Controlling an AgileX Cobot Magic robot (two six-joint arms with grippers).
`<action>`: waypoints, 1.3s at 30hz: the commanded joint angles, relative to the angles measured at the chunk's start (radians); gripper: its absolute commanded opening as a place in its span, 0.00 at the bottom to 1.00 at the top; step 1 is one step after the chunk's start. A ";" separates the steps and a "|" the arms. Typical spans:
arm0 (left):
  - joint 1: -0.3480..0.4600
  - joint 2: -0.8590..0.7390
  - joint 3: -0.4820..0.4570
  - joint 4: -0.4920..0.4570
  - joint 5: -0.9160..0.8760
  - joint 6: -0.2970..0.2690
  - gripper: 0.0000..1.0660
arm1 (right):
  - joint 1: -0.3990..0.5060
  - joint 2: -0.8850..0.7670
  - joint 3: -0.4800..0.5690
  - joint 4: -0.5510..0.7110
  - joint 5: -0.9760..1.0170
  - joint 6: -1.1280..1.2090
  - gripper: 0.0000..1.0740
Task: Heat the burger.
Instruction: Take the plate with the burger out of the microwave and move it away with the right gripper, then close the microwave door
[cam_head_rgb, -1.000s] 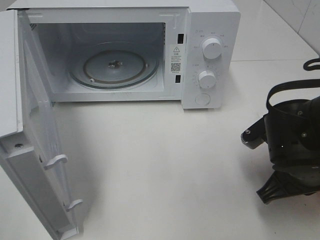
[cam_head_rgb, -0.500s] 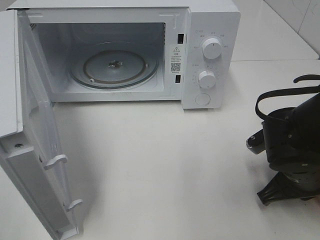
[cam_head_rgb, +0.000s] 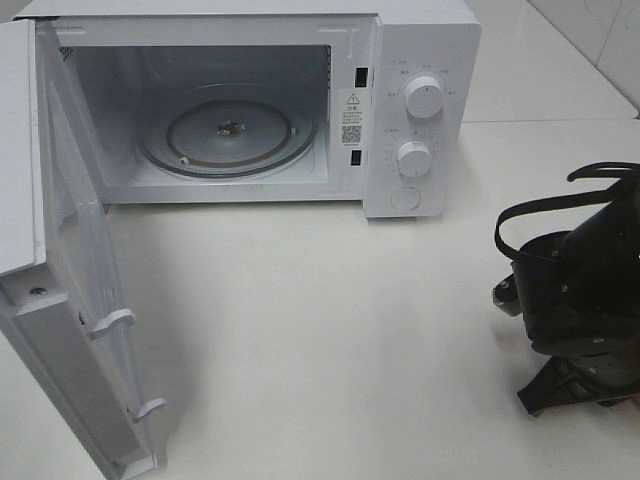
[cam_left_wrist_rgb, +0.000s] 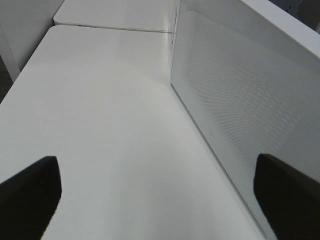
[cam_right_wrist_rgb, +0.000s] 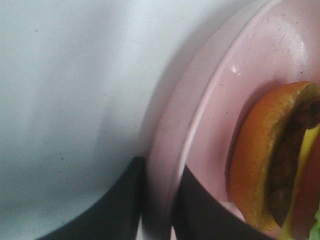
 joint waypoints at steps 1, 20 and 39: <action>0.004 -0.020 0.004 -0.002 -0.005 0.000 0.94 | -0.002 -0.012 -0.003 0.013 0.022 -0.013 0.26; 0.004 -0.020 0.004 -0.002 -0.005 0.000 0.94 | -0.002 -0.418 -0.003 0.300 -0.077 -0.345 0.54; 0.004 -0.020 0.004 -0.002 -0.005 0.000 0.94 | -0.002 -1.020 -0.014 0.697 0.016 -0.792 0.61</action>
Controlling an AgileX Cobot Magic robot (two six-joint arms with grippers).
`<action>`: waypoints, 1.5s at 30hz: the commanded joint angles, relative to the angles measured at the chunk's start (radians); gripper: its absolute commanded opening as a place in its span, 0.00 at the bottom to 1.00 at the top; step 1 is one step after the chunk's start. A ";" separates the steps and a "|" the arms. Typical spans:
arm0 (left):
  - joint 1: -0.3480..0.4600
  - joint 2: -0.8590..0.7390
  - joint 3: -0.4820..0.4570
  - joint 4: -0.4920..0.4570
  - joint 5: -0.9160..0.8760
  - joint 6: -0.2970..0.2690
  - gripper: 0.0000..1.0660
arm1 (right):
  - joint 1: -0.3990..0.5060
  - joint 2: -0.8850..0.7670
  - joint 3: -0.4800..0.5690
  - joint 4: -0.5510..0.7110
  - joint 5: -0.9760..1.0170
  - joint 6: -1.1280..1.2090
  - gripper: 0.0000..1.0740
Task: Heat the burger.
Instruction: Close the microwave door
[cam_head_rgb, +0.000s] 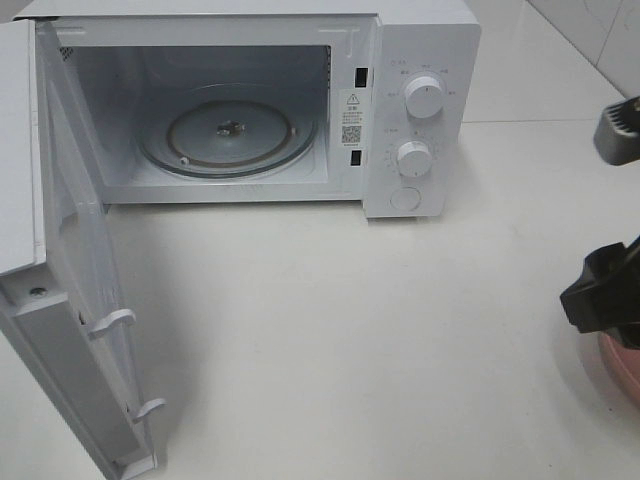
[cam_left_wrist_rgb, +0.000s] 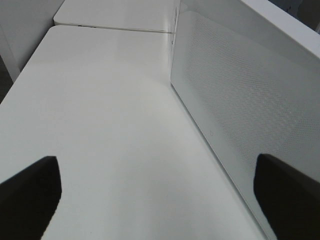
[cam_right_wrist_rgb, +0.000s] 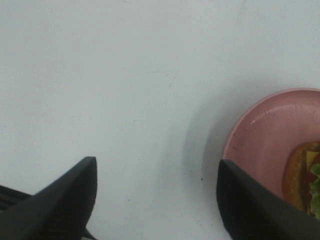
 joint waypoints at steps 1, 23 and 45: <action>0.004 -0.020 0.004 -0.002 -0.005 0.000 0.94 | -0.002 -0.072 -0.007 0.035 0.042 -0.047 0.61; 0.004 -0.020 0.004 -0.002 -0.005 0.000 0.94 | -0.002 -0.491 0.007 0.134 0.416 -0.064 0.61; 0.004 -0.020 0.004 -0.002 -0.005 0.000 0.94 | -0.410 -0.900 0.057 0.190 0.358 -0.280 0.73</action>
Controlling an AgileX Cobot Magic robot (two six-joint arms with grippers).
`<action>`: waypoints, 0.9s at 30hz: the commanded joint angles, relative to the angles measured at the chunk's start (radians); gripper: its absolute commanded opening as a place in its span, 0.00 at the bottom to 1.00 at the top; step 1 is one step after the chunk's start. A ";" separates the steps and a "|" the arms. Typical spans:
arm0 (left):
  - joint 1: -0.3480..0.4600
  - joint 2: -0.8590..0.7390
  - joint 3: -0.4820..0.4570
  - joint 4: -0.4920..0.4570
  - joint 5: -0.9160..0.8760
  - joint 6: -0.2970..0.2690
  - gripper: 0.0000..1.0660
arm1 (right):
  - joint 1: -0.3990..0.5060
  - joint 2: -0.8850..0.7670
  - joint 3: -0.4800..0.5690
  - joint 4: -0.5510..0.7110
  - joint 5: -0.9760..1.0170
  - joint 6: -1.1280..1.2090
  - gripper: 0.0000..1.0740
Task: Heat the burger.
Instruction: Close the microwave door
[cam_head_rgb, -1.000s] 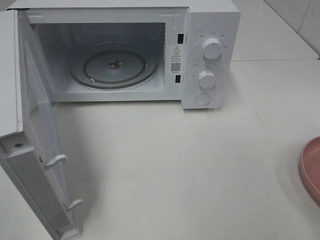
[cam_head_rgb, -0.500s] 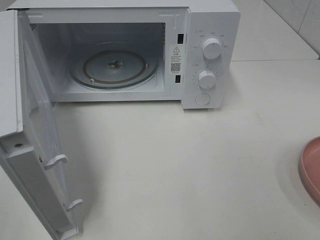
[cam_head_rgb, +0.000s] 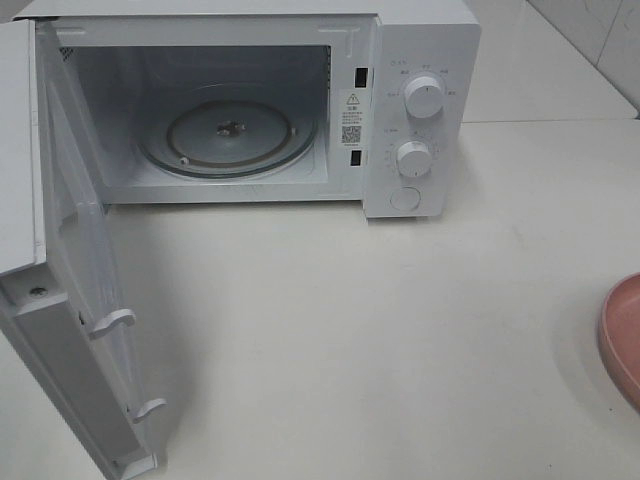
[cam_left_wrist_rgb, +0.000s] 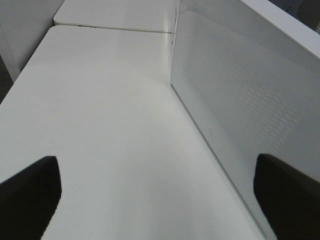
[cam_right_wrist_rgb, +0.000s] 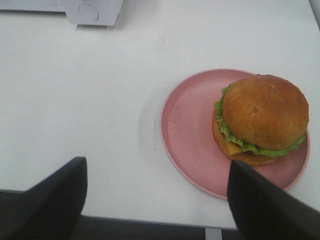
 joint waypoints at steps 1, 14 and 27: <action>0.004 -0.020 0.004 -0.002 -0.005 0.000 0.94 | -0.081 -0.070 0.009 0.015 -0.044 -0.020 0.73; 0.004 -0.018 0.004 -0.002 -0.005 0.000 0.94 | -0.200 -0.117 0.049 0.045 -0.139 -0.011 0.70; 0.004 -0.018 0.004 -0.002 -0.005 0.000 0.94 | -0.200 -0.117 0.049 0.045 -0.139 -0.011 0.70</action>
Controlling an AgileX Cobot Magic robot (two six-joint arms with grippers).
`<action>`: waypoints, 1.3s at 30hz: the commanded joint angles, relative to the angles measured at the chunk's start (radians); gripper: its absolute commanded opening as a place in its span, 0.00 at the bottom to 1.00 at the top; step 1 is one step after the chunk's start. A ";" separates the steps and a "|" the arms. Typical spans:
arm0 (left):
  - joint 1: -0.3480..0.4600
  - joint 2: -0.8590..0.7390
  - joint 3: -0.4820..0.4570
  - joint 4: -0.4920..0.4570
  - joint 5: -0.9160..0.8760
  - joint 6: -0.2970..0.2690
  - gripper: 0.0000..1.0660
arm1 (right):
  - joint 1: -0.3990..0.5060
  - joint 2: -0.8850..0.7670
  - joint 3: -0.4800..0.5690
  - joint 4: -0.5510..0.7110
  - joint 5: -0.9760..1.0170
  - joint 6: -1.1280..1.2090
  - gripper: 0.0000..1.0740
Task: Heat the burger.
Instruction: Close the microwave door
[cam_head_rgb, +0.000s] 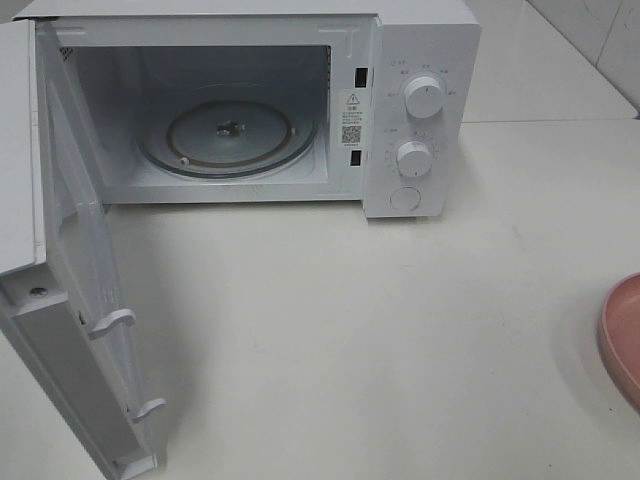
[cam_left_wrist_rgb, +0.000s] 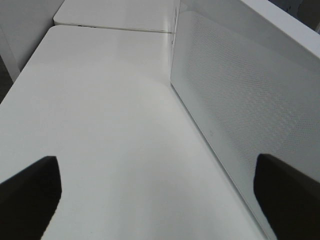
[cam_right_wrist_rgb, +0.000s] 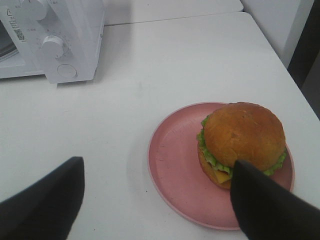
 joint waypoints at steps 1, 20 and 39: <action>0.004 -0.018 0.004 -0.002 -0.005 0.000 0.94 | -0.007 -0.025 0.003 -0.002 -0.017 -0.002 0.70; 0.004 -0.018 0.004 -0.002 -0.005 0.000 0.94 | -0.005 -0.025 0.002 -0.002 -0.017 -0.002 0.70; 0.004 -0.018 0.004 -0.009 -0.005 0.000 0.94 | -0.005 -0.025 0.002 -0.002 -0.017 -0.002 0.70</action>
